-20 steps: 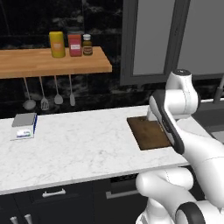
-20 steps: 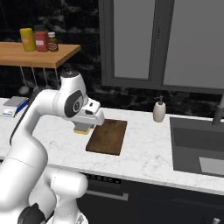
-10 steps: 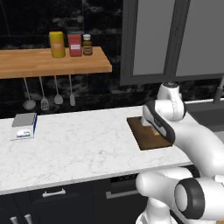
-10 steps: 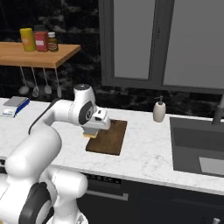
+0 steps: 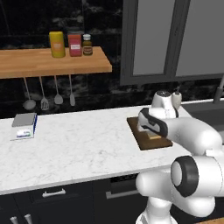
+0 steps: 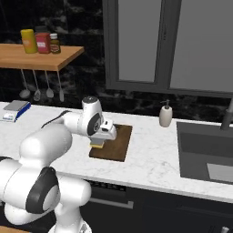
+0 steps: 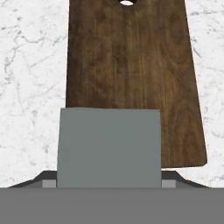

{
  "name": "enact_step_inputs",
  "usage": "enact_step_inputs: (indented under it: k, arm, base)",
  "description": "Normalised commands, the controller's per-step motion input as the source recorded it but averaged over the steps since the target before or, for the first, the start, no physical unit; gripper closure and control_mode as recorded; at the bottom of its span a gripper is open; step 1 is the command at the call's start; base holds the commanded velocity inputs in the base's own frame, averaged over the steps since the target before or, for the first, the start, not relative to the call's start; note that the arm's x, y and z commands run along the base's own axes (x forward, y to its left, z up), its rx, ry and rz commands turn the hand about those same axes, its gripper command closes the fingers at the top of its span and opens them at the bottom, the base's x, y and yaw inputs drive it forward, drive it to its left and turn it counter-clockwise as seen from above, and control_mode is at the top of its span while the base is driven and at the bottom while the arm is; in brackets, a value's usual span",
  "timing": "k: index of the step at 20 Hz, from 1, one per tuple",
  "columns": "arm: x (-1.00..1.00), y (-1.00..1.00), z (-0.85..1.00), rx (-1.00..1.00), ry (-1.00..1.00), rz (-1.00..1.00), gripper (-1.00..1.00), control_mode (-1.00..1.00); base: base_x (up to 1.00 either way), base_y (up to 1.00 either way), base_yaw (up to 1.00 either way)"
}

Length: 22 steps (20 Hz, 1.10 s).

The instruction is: Pick up the sponge from the counter and clean the cutting board by briefly scrubbing or pressing down on the cutting board. Once finished, release the sponge.

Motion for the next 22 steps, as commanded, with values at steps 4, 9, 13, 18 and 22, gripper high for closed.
enact_step_inputs:
  k: [4,9,13,18,22]
  arm:
    - [0.09,0.0,-0.33,0.0,0.03,0.0,1.0,-1.0]
    - [0.04,0.0,-0.44,0.0,0.0,0.0,1.0,-1.0]
    - [0.02,0.0,-0.48,0.0,0.0,0.0,1.0,-1.0]
    - [0.13,0.0,-0.38,0.0,0.0,0.0,1.0,-1.0]
    - [0.25,0.0,-0.04,0.0,0.0,0.0,1.0,-1.0]
  base:
    - [0.0,0.0,0.0]
    - [0.0,0.0,0.0]
    - [0.0,0.0,0.0]
    - [0.0,0.0,0.0]
    - [0.0,0.0,0.0]
